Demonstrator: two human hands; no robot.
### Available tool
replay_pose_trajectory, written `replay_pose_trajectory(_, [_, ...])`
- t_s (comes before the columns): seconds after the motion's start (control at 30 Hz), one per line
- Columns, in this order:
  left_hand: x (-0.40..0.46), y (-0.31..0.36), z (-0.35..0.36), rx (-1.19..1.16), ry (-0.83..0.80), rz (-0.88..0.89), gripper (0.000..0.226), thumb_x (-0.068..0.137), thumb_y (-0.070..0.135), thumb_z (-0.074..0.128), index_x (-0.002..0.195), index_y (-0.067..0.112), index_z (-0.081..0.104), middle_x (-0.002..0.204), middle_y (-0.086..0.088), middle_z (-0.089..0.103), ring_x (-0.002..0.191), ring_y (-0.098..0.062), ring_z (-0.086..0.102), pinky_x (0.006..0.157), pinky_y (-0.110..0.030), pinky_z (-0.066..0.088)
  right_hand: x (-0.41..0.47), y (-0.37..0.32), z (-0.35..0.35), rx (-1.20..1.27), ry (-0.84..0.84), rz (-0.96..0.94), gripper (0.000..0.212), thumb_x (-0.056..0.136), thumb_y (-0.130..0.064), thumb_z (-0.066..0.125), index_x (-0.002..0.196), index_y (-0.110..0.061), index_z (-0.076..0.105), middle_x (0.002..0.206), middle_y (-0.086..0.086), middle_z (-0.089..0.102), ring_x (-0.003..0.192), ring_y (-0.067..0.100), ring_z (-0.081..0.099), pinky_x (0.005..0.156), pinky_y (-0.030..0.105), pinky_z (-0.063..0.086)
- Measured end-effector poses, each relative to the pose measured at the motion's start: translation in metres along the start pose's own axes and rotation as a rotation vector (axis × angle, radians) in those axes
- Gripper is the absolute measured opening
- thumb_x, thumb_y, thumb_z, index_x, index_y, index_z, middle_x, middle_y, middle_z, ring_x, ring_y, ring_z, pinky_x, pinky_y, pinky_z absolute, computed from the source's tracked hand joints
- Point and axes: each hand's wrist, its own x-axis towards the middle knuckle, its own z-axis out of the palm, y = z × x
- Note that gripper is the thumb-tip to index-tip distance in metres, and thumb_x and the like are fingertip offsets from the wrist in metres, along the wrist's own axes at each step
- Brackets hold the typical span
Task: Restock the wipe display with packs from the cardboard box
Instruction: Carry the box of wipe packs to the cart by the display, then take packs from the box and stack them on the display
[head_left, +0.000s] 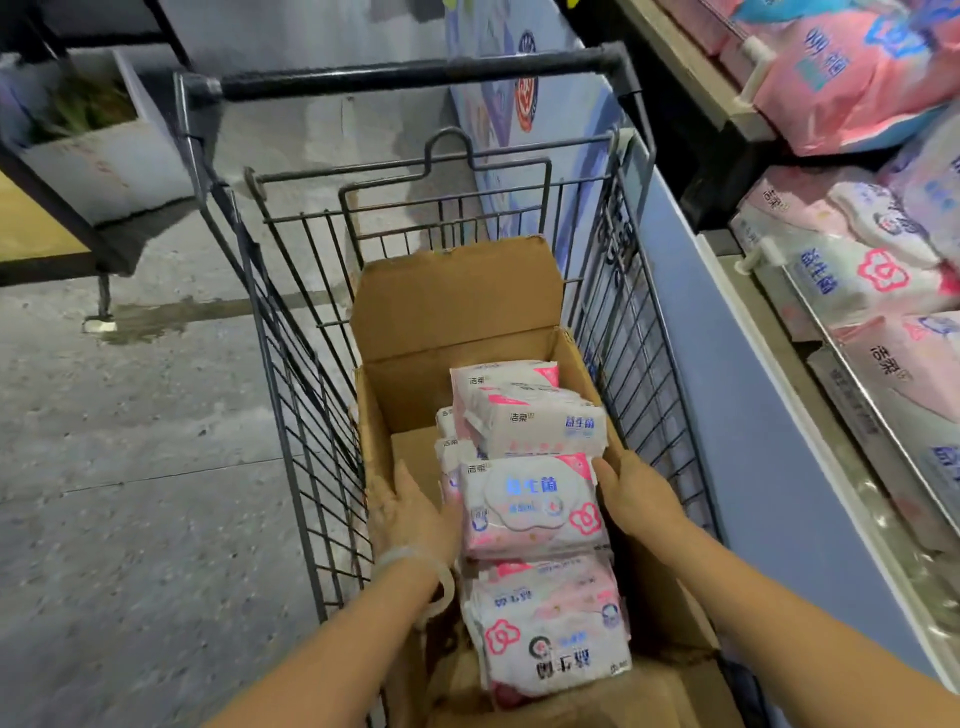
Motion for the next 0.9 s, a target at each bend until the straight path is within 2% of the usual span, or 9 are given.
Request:
replay_pose_trajectory(0.07, [0.0, 0.008, -0.003, 0.047, -0.051, 0.119, 0.073, 0.094, 0.047, 0.043, 0.151, 0.016, 0.011, 0.16, -0.012, 0.005, 0.148, -0.027, 0.004, 0.119, -0.038, 0.008, -0.005, -0.004, 0.0, 0.042, -0.01, -0.001, 0.047, 0.098, -0.038, 0.037, 0.139, -0.014, 0.039, 0.128, 0.015, 0.058, 0.114, 0.034, 0.056, 0.082, 0.033, 0.042])
replay_pose_trajectory(0.2, [0.004, 0.023, -0.009, -0.002, -0.177, 0.326, 0.061, 0.089, 0.034, 0.053, 0.145, 0.018, 0.032, 0.154, -0.007, 0.027, 0.142, -0.025, 0.023, 0.116, -0.037, 0.024, -0.019, -0.016, 0.001, 0.058, 0.0, -0.004, 0.041, 0.098, -0.036, 0.041, 0.125, -0.007, 0.051, 0.128, 0.015, 0.056, 0.109, 0.031, 0.056, 0.074, 0.029, 0.036])
replay_pose_trajectory(0.3, [0.006, 0.037, -0.017, 0.019, -0.246, 0.438, 0.048, 0.09, 0.027, 0.056, 0.135, 0.014, 0.044, 0.146, -0.008, 0.035, 0.135, -0.025, 0.033, 0.108, -0.031, 0.031, -0.03, -0.018, 0.005, 0.079, 0.017, 0.016, 0.033, 0.096, -0.035, 0.045, 0.109, -0.006, 0.054, 0.1, 0.008, 0.06, 0.087, 0.024, 0.052, 0.068, 0.027, 0.034])
replay_pose_trajectory(0.37, [0.01, 0.048, -0.019, 0.033, -0.273, 0.49, 0.049, 0.09, 0.026, 0.058, 0.135, 0.014, 0.044, 0.144, -0.009, 0.039, 0.133, -0.026, 0.035, 0.108, -0.032, 0.034, -0.036, -0.016, 0.008, 0.089, 0.015, 0.055, 0.021, 0.095, -0.035, 0.047, 0.099, -0.014, 0.049, 0.078, -0.007, 0.048, 0.083, 0.019, 0.048, 0.06, 0.026, 0.033])
replay_pose_trajectory(0.4, [0.012, 0.053, -0.022, 0.04, -0.272, 0.501, 0.053, 0.089, 0.027, 0.059, 0.137, 0.013, 0.043, 0.145, -0.009, 0.039, 0.134, -0.027, 0.036, 0.109, -0.033, 0.034, -0.04, -0.016, 0.008, 0.083, 0.002, 0.077, 0.02, 0.095, -0.036, 0.048, 0.098, -0.016, 0.047, 0.078, -0.01, 0.047, 0.084, 0.019, 0.049, 0.057, 0.025, 0.033])
replay_pose_trajectory(0.47, [0.018, 0.064, -0.025, 0.022, -0.3, 0.48, 0.054, 0.087, 0.029, 0.061, 0.136, 0.011, 0.045, 0.141, -0.008, 0.044, 0.129, -0.027, 0.043, 0.107, -0.034, 0.037, -0.046, -0.014, 0.008, 0.074, -0.019, 0.099, 0.033, 0.094, -0.038, 0.05, 0.114, -0.012, 0.05, 0.103, -0.002, 0.059, 0.096, 0.021, 0.054, 0.067, 0.027, 0.041])
replay_pose_trajectory(0.57, [0.028, 0.072, -0.024, -0.024, -0.345, 0.427, 0.056, 0.081, 0.033, 0.067, 0.13, 0.013, 0.049, 0.132, -0.005, 0.054, 0.12, -0.027, 0.053, 0.101, -0.04, 0.045, -0.052, -0.01, 0.01, 0.121, -0.008, 0.163, 0.058, 0.092, -0.04, 0.052, 0.136, -0.005, 0.039, 0.139, 0.009, 0.048, 0.124, 0.024, 0.05, 0.095, 0.029, 0.041])
replay_pose_trajectory(0.8, [0.036, 0.059, 0.006, -0.036, -0.413, 0.292, 0.057, 0.08, 0.027, 0.071, 0.131, 0.014, 0.048, 0.129, -0.007, 0.059, 0.116, -0.029, 0.057, 0.096, -0.037, 0.048, -0.047, 0.0, 0.025, 0.394, -0.04, 0.287, 0.065, 0.087, -0.041, 0.061, 0.135, -0.004, 0.037, 0.14, 0.012, 0.047, 0.124, 0.026, 0.049, 0.093, 0.031, 0.042])
replay_pose_trajectory(0.9, [0.044, 0.052, 0.018, -0.167, -0.408, 0.168, 0.063, 0.074, 0.027, 0.077, 0.127, 0.011, 0.047, 0.118, -0.008, 0.062, 0.096, -0.025, 0.063, 0.08, -0.034, 0.053, -0.037, 0.005, 0.032, 0.457, -0.032, 0.307, 0.068, 0.087, -0.042, 0.061, 0.137, -0.005, 0.035, 0.141, 0.011, 0.046, 0.125, 0.026, 0.048, 0.092, 0.031, 0.041])
